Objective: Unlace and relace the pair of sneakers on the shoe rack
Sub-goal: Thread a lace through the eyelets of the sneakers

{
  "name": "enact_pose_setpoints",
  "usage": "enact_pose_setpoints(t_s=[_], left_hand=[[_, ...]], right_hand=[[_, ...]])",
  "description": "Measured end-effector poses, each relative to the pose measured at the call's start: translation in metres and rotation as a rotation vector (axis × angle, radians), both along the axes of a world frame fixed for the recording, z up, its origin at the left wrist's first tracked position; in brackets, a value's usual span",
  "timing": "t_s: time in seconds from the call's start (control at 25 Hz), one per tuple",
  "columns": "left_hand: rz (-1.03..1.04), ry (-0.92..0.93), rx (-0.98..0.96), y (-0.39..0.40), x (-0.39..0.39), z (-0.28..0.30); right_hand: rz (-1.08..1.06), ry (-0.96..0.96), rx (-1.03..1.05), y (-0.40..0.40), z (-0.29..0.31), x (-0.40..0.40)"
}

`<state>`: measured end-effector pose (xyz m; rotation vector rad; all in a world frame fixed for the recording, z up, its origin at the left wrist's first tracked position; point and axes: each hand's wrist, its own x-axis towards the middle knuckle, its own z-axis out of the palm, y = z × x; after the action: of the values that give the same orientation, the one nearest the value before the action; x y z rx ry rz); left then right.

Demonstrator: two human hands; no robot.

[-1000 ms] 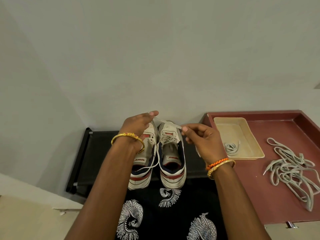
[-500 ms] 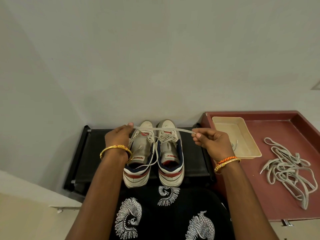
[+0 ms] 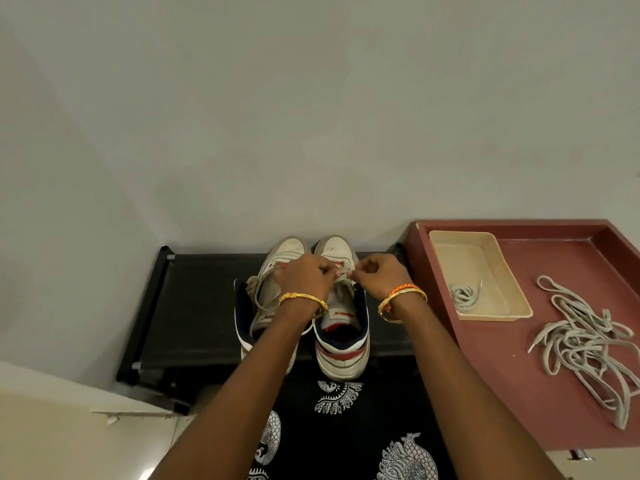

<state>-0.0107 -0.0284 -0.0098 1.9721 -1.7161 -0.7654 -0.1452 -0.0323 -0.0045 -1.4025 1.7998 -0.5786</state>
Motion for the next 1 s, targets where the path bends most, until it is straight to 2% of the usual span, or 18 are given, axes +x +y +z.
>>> enact_pose_setpoints(t_s=[0.08, 0.16, 0.24, 0.4, 0.52, 1.0], left_hand=[[-0.017, -0.241, 0.04, -0.003, -0.007, -0.004], [-0.019, -0.331, 0.099, -0.004, -0.012, -0.012], [0.018, -0.29, 0.141, -0.005, -0.012, -0.024], [0.102, -0.186, 0.112, -0.008, -0.011, -0.039], [0.111, -0.184, 0.107, -0.009, -0.017, -0.039], [0.022, -0.211, 0.15, -0.01, -0.022, -0.035]], right_hand=[[0.095, 0.105, 0.174, -0.004, -0.019, 0.005], [0.079, 0.154, 0.176, -0.007, -0.032, 0.009], [-0.019, 0.108, 0.145, -0.01, -0.042, 0.007], [-0.231, -0.154, 0.201, -0.013, -0.048, -0.006], [-0.269, -0.301, 0.249, -0.01, -0.042, -0.01], [-0.306, -0.418, 0.293, -0.009, -0.05, -0.016]])
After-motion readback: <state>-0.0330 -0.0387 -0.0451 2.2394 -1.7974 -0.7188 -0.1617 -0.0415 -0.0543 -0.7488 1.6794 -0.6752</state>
